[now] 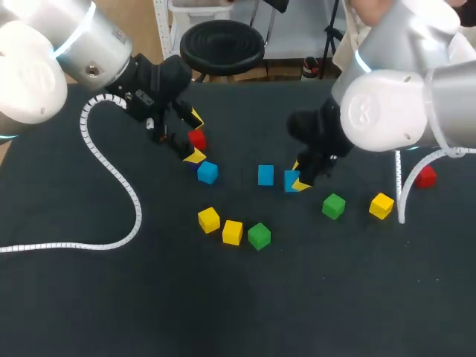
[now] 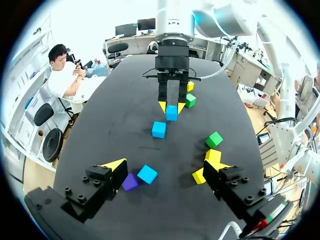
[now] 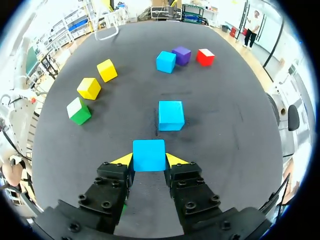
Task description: Place the blue cubes, place green cubes on the blue cubes, place the yellow cubes on the green cubes, then place the red cubes on the yellow cubes, and place purple cube on the red cubes.
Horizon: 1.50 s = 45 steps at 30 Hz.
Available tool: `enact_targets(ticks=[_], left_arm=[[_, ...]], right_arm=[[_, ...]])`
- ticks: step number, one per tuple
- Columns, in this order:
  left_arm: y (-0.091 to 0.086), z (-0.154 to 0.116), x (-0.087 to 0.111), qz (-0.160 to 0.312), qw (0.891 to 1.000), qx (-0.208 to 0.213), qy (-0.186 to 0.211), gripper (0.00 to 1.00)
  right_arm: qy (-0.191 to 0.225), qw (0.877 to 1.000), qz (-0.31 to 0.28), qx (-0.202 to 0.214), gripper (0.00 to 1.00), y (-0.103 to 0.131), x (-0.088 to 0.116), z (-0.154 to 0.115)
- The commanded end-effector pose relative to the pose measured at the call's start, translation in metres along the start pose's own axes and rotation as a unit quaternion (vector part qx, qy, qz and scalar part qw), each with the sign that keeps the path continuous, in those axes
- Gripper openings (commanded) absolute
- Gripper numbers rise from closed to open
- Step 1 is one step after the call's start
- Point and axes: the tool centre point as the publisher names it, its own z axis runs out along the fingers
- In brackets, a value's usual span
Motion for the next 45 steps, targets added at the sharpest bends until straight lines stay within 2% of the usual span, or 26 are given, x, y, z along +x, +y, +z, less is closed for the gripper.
enact_targets(ticks=[1, 17, 29, 45], left_arm=[[0.0, 0.0, 0.001, 0.001, 1.0, 0.0, -0.001, 1.0], [0.0, 0.0, 0.001, 0.001, 1.0, 0.0, -0.001, 1.0], [0.0, 0.0, 0.001, 0.001, 1.0, 0.0, -0.001, 1.0], [0.0, 0.0, 0.001, 0.001, 1.0, 0.0, -0.001, 1.0]], right_arm=[[0.006, 1.0, -0.008, -0.001, 0.0, -0.003, -0.003, 0.0], [0.011, 0.999, -0.034, -0.007, 0.0, -0.021, -0.002, 0.001], [0.006, 0.999, -0.038, -0.012, 0.0, -0.019, -0.005, 0.01], [0.015, 0.999, -0.04, -0.009, 0.0, -0.027, -0.003, 0.008]])
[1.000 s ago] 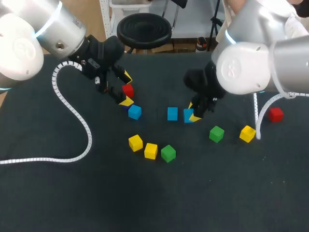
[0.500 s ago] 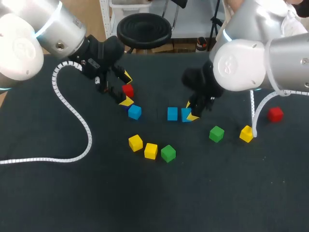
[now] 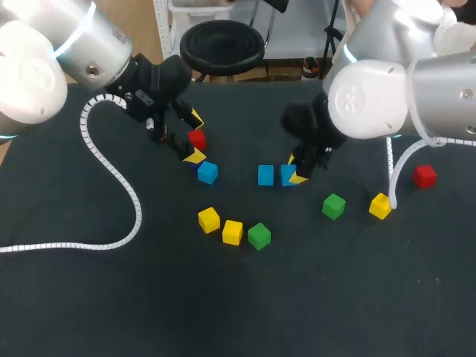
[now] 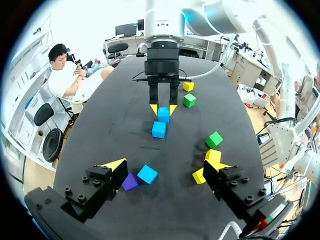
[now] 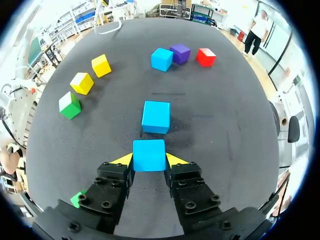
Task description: Place the blue cubes, place green cubes on the blue cubes, place the yellow cubes on the green cubes, then place the red cubes on the yellow cubes, and place purple cube on the red cubes.
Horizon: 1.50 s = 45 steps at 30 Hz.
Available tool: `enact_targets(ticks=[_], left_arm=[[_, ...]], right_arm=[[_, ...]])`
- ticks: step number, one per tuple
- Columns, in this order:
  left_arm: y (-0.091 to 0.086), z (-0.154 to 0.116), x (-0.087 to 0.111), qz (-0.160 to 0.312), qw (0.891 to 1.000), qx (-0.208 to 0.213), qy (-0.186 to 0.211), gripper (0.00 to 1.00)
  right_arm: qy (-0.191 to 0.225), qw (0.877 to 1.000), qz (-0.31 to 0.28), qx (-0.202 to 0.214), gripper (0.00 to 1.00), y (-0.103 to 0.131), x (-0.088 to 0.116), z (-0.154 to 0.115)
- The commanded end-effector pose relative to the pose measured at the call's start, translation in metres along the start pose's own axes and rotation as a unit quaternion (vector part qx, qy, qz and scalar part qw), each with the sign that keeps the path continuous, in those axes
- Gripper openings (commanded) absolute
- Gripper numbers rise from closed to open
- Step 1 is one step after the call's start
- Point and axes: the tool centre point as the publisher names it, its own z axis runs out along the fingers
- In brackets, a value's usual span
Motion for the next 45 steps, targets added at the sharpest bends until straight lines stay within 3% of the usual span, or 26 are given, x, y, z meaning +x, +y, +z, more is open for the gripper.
enact_targets(ticks=[1, 45], left_arm=[[0.0003, -0.0004, 0.0007, 0.001, 1.0, 0.0, 0.0, 1.0], [0.0003, -0.0004, 0.0007, 0.001, 1.0, 0.0, 0.0, 1.0]], right_arm=[[0.002, 1.0, -0.002, -0.004, 0.0, -0.0032, -0.0009, 0.0022], [-0.001, 1.0, 0.023, -0.005, 0.0, -0.0058, 0.0039, 0.0089]])
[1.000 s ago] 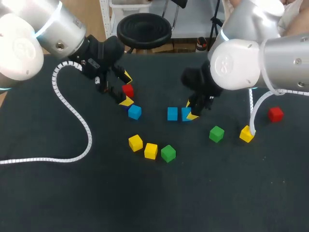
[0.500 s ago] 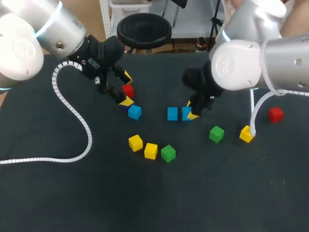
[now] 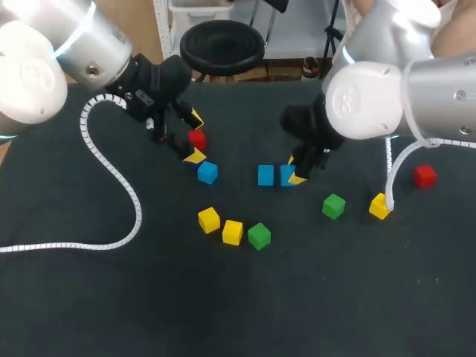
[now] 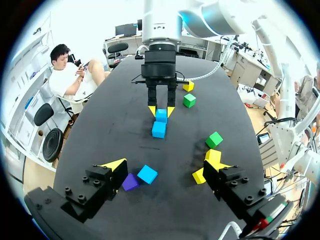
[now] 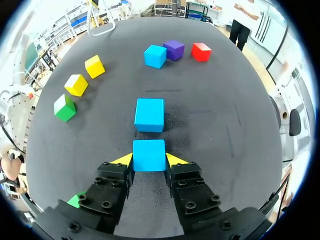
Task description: Place the blue cubes, place green cubes on the blue cubes, place the yellow cubes on the green cubes, then place the red cubes on the yellow cubes, and place purple cube on the red cubes.
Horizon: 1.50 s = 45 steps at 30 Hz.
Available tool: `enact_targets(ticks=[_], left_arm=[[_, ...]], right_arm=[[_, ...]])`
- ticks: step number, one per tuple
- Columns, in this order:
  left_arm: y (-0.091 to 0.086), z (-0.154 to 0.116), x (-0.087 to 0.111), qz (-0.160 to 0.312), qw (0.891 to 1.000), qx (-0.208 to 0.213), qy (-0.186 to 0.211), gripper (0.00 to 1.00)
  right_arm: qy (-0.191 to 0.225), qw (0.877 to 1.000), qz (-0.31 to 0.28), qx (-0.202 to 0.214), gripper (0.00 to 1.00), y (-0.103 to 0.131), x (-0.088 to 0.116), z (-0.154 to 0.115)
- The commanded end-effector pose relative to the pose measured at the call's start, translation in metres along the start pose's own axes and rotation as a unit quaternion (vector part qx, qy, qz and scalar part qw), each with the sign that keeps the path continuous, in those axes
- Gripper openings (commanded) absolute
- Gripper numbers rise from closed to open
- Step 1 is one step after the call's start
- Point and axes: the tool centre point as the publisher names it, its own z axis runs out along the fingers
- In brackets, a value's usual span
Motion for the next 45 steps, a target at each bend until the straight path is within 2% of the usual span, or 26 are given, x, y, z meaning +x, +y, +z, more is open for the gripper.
enact_targets(ticks=[1, 33, 45], left_arm=[[0.0, 0.0, 0.001, 0.001, 1.0, 0.0, 0.0, 1.0], [0.0, 0.0, 0.001, 0.001, 1.0, 0.0, 0.0, 1.0], [0.0, 0.0, 0.001, 0.001, 1.0, 0.0, 0.0, 1.0]], right_arm=[[0.001, 1.0, -0.001, -0.004, 0.0, -0.002, 0.001, 0.002], [0.002, 1.0, -0.013, -0.008, 0.0, -0.004, -0.001, 0.0], [0.01, 1.0, -0.016, 0.002, 0.0, 0.007, -0.005, -0.009]])
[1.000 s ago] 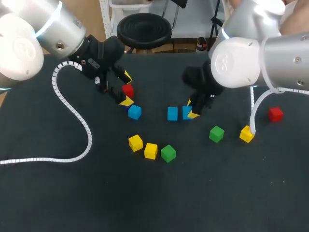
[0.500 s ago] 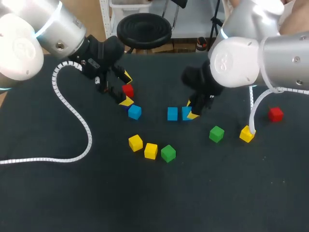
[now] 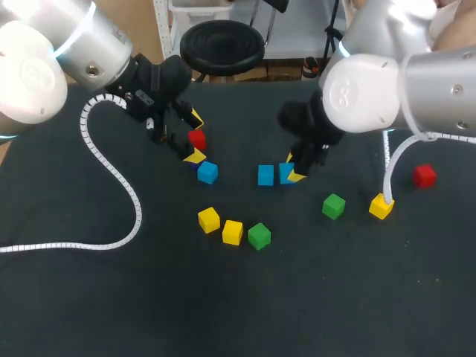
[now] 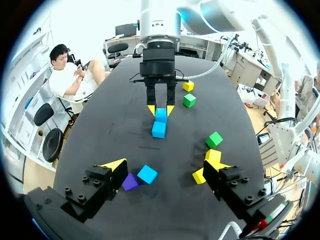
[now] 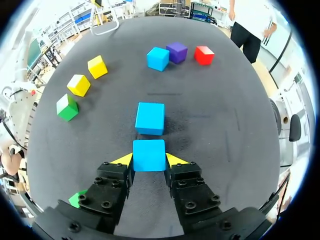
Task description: Place the blue cubes, place green cubes on the blue cubes, place the yellow cubes on the green cubes, then place the red cubes on the yellow cubes, and place purple cube on the red cubes.
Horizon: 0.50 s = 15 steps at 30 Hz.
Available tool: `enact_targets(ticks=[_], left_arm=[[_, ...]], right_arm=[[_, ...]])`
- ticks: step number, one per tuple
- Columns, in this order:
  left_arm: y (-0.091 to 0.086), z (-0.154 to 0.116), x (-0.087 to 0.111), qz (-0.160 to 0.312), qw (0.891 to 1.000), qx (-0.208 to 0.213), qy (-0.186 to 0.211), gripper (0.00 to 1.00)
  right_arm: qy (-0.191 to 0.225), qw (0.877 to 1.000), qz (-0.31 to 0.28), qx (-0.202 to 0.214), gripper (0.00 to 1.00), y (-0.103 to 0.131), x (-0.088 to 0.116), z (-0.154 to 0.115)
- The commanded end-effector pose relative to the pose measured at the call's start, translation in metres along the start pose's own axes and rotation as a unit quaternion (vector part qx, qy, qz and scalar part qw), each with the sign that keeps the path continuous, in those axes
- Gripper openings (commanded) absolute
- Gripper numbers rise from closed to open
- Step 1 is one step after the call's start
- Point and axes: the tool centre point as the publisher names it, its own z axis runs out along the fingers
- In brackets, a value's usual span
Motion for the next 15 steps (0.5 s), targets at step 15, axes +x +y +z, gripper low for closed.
enact_targets(ticks=[15], left_arm=[[0.0003, -0.0004, 0.0007, 0.001, 1.0, 0.0, 0.0, 1.0]], right_arm=[[-0.002, 1.0, 0.003, 0.005, 0.0, 0.0028, 0.0025, 0.0033]])
